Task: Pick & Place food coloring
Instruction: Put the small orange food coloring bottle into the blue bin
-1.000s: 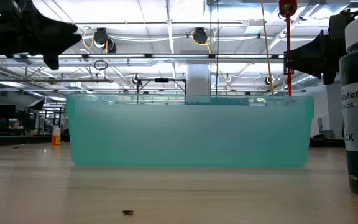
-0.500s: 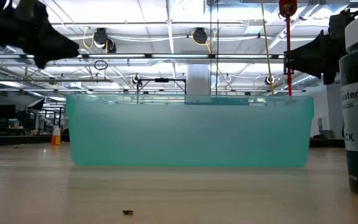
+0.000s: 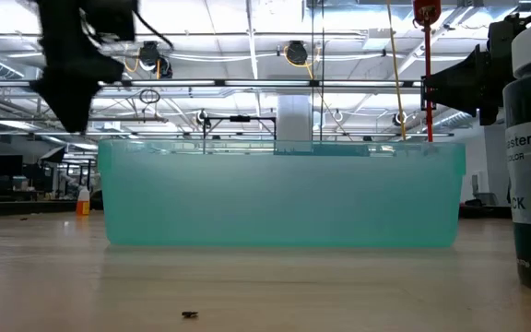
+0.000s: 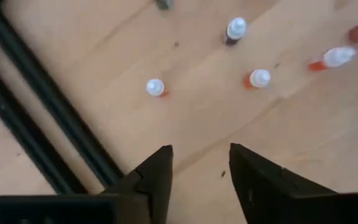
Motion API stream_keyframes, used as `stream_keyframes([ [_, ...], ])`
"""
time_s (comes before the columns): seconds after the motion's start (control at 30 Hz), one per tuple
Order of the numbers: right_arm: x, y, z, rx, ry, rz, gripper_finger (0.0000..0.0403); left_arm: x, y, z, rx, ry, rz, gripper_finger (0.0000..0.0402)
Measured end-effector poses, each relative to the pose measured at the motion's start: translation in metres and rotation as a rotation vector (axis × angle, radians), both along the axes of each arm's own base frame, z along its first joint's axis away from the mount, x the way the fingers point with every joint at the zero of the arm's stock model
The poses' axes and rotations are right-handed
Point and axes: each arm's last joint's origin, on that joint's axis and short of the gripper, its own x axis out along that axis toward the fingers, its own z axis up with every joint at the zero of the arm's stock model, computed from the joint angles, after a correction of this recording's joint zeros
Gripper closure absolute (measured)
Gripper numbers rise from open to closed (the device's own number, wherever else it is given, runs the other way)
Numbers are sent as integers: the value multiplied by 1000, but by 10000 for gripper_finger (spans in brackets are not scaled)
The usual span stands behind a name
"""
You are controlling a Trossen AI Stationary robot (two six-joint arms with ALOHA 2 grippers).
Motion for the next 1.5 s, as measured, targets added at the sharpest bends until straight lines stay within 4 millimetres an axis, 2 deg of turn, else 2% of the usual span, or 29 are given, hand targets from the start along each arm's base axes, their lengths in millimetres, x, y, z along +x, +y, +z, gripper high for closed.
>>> stream_keyframes([
  [0.1, 0, 0, 0, 0, 0, 0, 227, 10, 18, -17, -52, 117, -34, 204],
  [0.23, 0, 0, 0, 0, 0, 0, 227, 14, 35, -43, -95, 223, -9, 179],
  [0.47, 0, 0, 0, 0, 0, 0, 227, 13, 51, -77, -83, 166, -25, 172],
  [0.93, 0, 0, 0, 0, 0, 0, 226, 6, 63, -88, -79, 126, 35, 172],
  [1.23, 0, 0, 0, 0, 0, -1, 227, 3, 60, -113, -56, 86, 7, 172],
  [1.5, 0, 0, 0, 0, 0, -2, 227, 0, 63, -114, -55, 88, 35, 172],
])
